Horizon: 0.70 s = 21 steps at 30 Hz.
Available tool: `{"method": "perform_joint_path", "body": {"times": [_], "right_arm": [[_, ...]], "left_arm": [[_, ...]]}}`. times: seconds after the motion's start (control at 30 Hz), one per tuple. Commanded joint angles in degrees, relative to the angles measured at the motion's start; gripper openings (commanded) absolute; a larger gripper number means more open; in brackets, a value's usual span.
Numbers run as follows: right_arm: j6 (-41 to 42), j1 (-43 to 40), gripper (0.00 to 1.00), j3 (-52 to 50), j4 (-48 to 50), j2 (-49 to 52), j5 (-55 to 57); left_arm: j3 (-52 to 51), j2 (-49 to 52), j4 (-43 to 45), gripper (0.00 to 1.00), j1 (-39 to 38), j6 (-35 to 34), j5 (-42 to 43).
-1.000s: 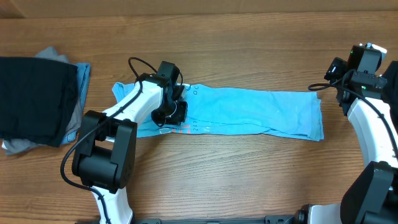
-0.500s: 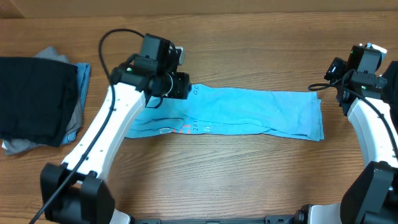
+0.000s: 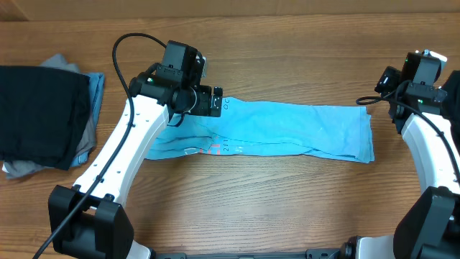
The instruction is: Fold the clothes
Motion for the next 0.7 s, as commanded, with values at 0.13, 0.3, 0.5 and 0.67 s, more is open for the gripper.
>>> {"method": "perform_joint_path", "body": {"times": [0.13, 0.3, 0.5, 0.67], "right_arm": [[0.2, 0.02, 1.0, 0.35, 0.33, -0.35, -8.87], [-0.17, -0.44, 1.0, 0.37, -9.09, -0.37, -15.08], [2.27, -5.95, 0.94, -0.5, -18.36, 0.28, -23.17], [-0.57, -9.79, 0.84, -1.9, -19.65, 2.03, -26.03]], "left_arm": [[-0.15, 0.24, 0.07, 1.0, -0.07, -0.57, -1.01], [-0.15, 0.24, 0.07, 1.0, -0.04, -0.57, -1.01], [-0.15, 0.24, 0.09, 1.0, -0.04, -0.57, -0.98], [-0.15, 0.24, 0.07, 1.0, -0.04, -0.57, -0.98]]}}
